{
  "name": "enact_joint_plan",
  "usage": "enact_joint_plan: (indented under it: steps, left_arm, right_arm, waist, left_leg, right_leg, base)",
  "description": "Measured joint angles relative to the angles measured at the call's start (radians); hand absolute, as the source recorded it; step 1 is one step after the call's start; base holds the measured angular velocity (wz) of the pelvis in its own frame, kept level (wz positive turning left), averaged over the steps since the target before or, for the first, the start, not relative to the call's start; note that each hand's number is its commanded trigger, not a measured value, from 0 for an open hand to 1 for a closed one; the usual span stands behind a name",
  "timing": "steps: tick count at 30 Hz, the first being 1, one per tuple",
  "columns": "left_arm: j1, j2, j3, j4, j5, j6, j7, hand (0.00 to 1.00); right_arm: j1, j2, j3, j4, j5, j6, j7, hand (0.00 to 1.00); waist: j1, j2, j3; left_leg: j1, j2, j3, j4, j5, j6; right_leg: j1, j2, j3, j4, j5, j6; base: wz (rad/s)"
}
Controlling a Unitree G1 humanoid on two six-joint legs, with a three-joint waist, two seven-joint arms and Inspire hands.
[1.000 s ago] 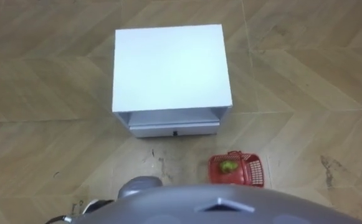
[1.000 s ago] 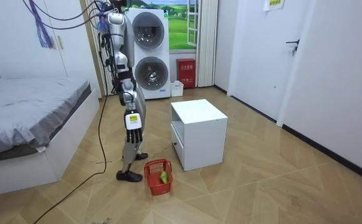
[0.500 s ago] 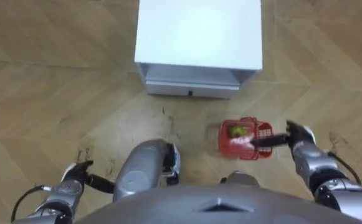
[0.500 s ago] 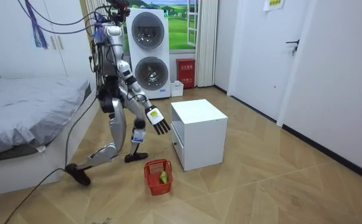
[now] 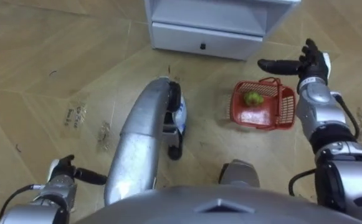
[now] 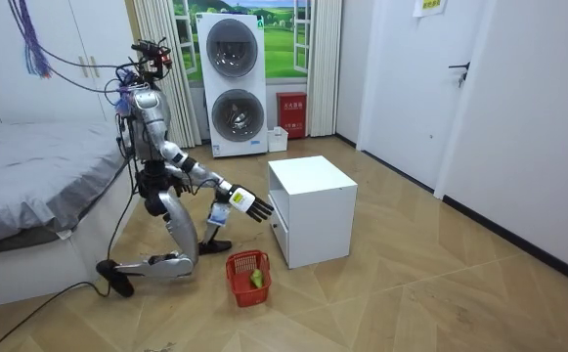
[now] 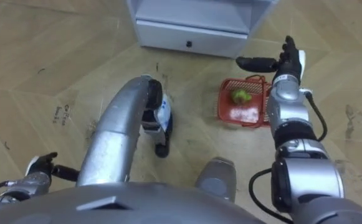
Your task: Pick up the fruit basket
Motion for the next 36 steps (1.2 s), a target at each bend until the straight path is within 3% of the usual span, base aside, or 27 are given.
enact_joint_plan:
  steps: [1,2,3,4,5,7,12,16,17,19,22,26,31,36]
  left_arm:
    - [-0.005,-0.003,-0.015,0.002,-0.013,-0.014,0.013,0.0]
    - [0.016,-0.004,-0.018,0.0,-0.027,-0.027,0.016,0.0]
    - [0.032,-0.004,-0.018,0.004,-0.031,-0.027,0.017,0.0]
    - [0.05,0.004,-0.02,0.029,-0.039,-0.034,0.026,0.0]
    - [0.049,0.007,-0.021,0.036,-0.047,-0.037,0.047,0.0]
    - [0.052,0.005,-0.056,0.044,-0.051,-0.05,0.067,0.0]
    - [0.09,-0.008,-0.12,0.034,-0.086,-0.058,0.074,0.0]
    - [0.116,-0.008,-0.145,0.03,-0.085,-0.052,0.074,0.0]
    - [0.115,-0.021,-0.149,0.023,-0.084,-0.046,0.072,0.0]
    - [0.121,-0.024,-0.149,0.023,-0.085,-0.043,0.066,0.0]
    - [0.126,-0.024,-0.157,0.023,-0.082,-0.033,0.056,0.0]
    - [0.125,-0.025,-0.175,0.023,-0.077,-0.034,0.038,0.0]
    - [0.125,-0.027,-0.176,0.022,-0.077,-0.032,0.018,0.0]
    - [0.124,-0.028,-0.176,0.021,-0.081,-0.031,-0.014,0.0]
  right_arm:
    - [-0.001,0.0,0.001,-0.002,-0.001,0.0,-0.01,0.0]
    - [-0.006,0.001,0.002,-0.007,-0.001,0.0,-0.012,0.0]
    - [-0.007,0.002,0.004,-0.012,0.0,-0.001,-0.014,0.0]
    - [0.004,0.008,0.003,-0.017,0.001,-0.001,-0.027,0.0]
    - [0.018,0.011,0.002,-0.017,-0.001,0.0,-0.033,0.0]
    - [0.035,0.012,-0.003,-0.027,-0.003,0.0,-0.061,0.0]
    - [0.04,0.014,0.002,-0.108,-0.012,-0.002,-0.108,0.0]
    - [0.038,0.006,0.008,-0.119,-0.013,-0.002,-0.122,0.0]
    - [0.037,-0.004,0.011,-0.118,-0.013,-0.001,-0.127,0.0]
    - [0.045,-0.004,0.036,-0.118,-0.013,0.0,-0.127,0.0]
    - [0.054,-0.006,0.073,-0.116,-0.016,0.0,-0.127,0.0]
    - [0.056,-0.009,0.089,-0.112,-0.03,0.0,-0.124,0.0]
    - [0.056,-0.028,0.097,-0.111,-0.028,0.0,-0.102,0.0]
    - [0.056,-0.044,0.116,-0.102,-0.028,0.0,-0.073,0.0]
  waist:
    - [-0.03,-0.022,0.007]
    - [-0.034,0.003,0.0067]
    - [-0.028,0.027,-0.0011]
    - [-0.014,0.022,-0.0048]
    - [-0.024,-0.004,-0.0059]
    - [-0.039,-0.027,-0.0043]
    - [-0.087,-0.041,-0.0091]
    - [-0.101,-0.046,-0.0102]
    - [-0.096,-0.029,-0.0042]
    - [-0.096,-0.028,-0.0048]
    - [-0.098,-0.031,-0.0042]
    - [-0.098,-0.033,-0.0051]
    - [-0.095,-0.031,-0.0061]
    - [-0.086,-0.012,-0.01]
  left_leg:
    - [-0.016,-0.021,0.002,0.039,-0.009,-0.076]
    - [-0.018,-0.02,-0.059,0.131,-0.045,-0.047]
    - [-0.02,-0.021,-0.084,0.17,-0.083,0.006]
    - [-0.032,-0.041,-0.081,0.216,-0.103,0.039]
    - [-0.044,-0.084,-0.08,0.235,-0.109,0.039]
    - [-0.05,-0.094,-0.078,0.238,-0.109,0.036]
    - [-0.062,-0.082,-0.073,0.246,-0.093,0.019]
    - [-0.09,-0.061,-0.043,0.266,-0.094,-0.005]
    - [-0.099,-0.035,-0.043,0.269,-0.093,-0.014]
    - [-0.104,-0.02,-0.037,0.251,-0.082,-0.031]
    - [-0.104,-0.013,-0.042,0.229,-0.068,-0.058]
    - [-0.099,0.004,-0.046,0.212,-0.058,-0.077]
    - [-0.097,0.015,-0.041,0.198,-0.052,-0.086]
    - [-0.097,0.034,-0.029,0.189,-0.05,-0.09]
  right_leg:
    - [-0.008,-0.018,0.017,0.034,0.007,-0.004]
    - [-0.011,-0.037,0.012,0.082,0.014,0.006]
    - [-0.01,-0.045,0.0,0.113,0.014,0.007]
    - [-0.011,-0.075,0.004,0.169,0.012,0.009]
    - [-0.008,-0.088,0.014,0.198,0.01,0.014]
    - [-0.007,-0.078,0.018,0.211,0.011,0.013]
    - [-0.011,-0.08,0.023,0.244,-0.003,0.012]
    - [-0.011,-0.075,0.046,0.299,-0.063,0.011]
    - [-0.033,-0.063,0.051,0.313,-0.066,0.008]
    - [-0.057,-0.063,0.057,0.322,-0.068,0.004]
    - [-0.076,-0.059,0.059,0.331,-0.07,0.0]
    - [-0.084,-0.045,0.057,0.334,-0.071,-0.001]
    - [-0.096,-0.046,0.055,0.336,-0.071,-0.001]
    - [-0.113,-0.047,0.055,0.341,-0.073,-0.004]
  base:
    - [0.04]
    - [-0.24]
    - [-0.66]
    - [-0.47]
    - [-0.21]
    - [0.19]
    - [0.08]
    - [0.04]
    - [0.0]
    - [-0.04]
    - [0.0]
    - [0.02]
    - [0.0]
    - [-0.01]
